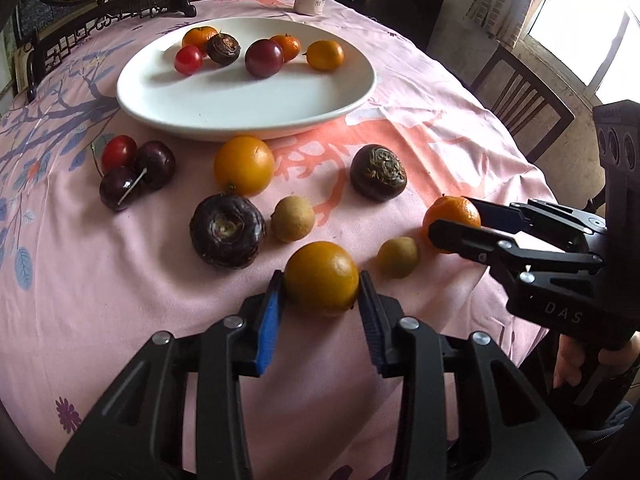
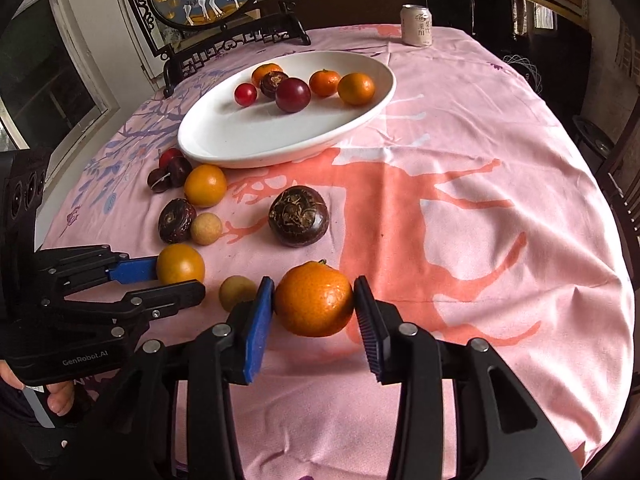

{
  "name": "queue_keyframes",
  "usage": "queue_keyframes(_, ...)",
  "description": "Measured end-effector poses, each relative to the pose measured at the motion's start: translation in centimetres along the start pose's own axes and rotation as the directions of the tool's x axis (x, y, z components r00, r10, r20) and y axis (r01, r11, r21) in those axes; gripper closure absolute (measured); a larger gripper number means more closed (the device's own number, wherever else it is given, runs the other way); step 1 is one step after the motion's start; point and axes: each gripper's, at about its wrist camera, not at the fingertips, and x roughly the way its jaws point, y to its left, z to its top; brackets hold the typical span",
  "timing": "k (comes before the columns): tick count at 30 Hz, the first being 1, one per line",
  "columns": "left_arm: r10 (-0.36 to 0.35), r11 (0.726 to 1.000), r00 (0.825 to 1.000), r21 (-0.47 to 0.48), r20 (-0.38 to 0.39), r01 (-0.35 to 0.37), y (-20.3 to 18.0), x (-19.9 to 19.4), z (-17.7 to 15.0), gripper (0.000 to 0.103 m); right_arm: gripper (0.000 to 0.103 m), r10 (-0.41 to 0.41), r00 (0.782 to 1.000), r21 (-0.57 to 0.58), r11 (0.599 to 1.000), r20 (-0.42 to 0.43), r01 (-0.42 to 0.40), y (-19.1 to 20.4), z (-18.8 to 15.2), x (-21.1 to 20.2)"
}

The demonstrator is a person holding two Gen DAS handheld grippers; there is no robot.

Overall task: Organize fruits
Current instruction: 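Grasp an orange with the right tool while the left tool grasps a yellow orange, then place both oranges on the plate and open both tools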

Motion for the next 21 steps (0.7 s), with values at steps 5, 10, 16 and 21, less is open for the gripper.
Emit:
queue_keyframes(5, -0.016, 1.0, 1.0, -0.013, 0.019, 0.017, 0.1, 0.3, 0.4, 0.066, 0.062, -0.044, 0.999, -0.051, 0.998, 0.016, 0.044, 1.2, 0.1, 0.3)
queue_keyframes(10, -0.022, 0.999, 0.999, -0.03, 0.041, 0.023, 0.6, -0.4, 0.3, 0.067, 0.062, -0.061, 0.997, -0.049, 0.997, 0.044, 0.063, 1.5, 0.2, -0.8)
queue_keyframes(16, -0.027, 0.998, 0.997, -0.05, 0.078, 0.031, 1.6, -2.4, 0.2, 0.067, 0.062, -0.065, 0.996, -0.044, 0.997, 0.064, 0.068, 2.0, 1.1, -1.2)
queue_keyframes(21, -0.014, 0.998, 0.994, -0.054, 0.108, 0.02, 3.0, -4.5, 1.1, 0.067, 0.062, -0.069, 0.995, -0.072, 0.995, 0.071, 0.074, 3.0, 2.3, -1.0)
